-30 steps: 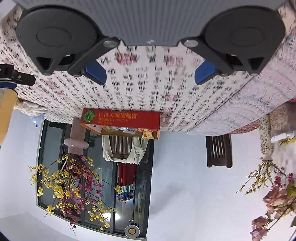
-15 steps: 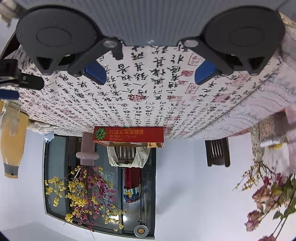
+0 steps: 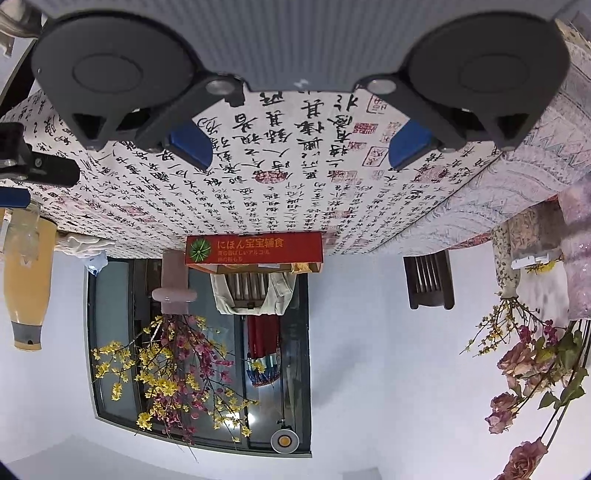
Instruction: Organize snacks
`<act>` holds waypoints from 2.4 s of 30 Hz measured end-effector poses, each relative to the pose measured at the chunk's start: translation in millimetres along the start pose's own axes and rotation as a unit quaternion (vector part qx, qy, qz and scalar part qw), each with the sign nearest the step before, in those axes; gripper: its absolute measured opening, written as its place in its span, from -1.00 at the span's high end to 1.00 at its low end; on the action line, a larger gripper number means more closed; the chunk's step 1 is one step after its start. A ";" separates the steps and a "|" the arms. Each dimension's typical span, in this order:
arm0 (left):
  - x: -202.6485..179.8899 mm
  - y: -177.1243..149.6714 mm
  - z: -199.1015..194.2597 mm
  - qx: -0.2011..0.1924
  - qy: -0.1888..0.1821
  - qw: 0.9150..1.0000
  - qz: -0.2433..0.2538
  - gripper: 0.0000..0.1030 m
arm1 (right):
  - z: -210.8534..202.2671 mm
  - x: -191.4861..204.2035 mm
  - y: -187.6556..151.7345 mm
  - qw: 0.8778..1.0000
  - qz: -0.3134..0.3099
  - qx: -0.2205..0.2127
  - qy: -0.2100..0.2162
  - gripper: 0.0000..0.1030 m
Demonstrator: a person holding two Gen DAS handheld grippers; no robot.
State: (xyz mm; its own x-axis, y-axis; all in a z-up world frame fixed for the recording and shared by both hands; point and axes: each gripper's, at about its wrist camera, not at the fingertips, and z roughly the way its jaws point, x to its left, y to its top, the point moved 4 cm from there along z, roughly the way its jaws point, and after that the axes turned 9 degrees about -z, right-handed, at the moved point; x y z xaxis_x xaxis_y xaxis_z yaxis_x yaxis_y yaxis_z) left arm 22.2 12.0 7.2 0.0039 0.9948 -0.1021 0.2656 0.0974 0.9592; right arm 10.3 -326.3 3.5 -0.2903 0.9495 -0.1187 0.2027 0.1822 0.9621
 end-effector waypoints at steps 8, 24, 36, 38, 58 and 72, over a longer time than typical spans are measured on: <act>1.2 0.2 0.0 -0.001 0.000 1.000 -0.001 -1.00 | 1.8 2.4 0.4 1.000 -0.001 0.002 0.005 -1.00; 4.1 -1.5 1.0 0.003 0.003 1.000 -0.005 -1.00 | 4.9 7.7 -2.0 1.000 0.000 0.009 0.011 -1.00; 4.7 -2.5 1.5 0.005 0.004 1.000 -0.007 -1.00 | 5.8 5.6 -2.9 1.000 0.004 0.011 0.012 -1.00; 4.8 -2.3 1.9 0.005 0.004 1.000 -0.007 -1.00 | 5.9 5.7 -3.2 1.000 0.004 0.012 0.013 -1.00; 4.9 -1.8 0.7 0.006 0.009 1.000 -0.006 -1.00 | 6.6 5.3 -2.9 1.000 0.004 0.013 0.012 -1.00; 6.0 -1.6 0.1 0.004 0.016 1.000 -0.007 -1.00 | 7.0 5.1 -2.5 1.000 0.004 0.014 0.011 -1.00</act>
State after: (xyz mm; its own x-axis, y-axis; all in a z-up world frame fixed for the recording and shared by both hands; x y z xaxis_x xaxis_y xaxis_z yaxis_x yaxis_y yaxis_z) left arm 21.8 17.9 5.1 -0.0311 0.9937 -0.1074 0.2724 0.1119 0.9557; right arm 14.9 -320.1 -1.3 -0.3091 0.9452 -0.1052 0.2305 0.1818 0.9559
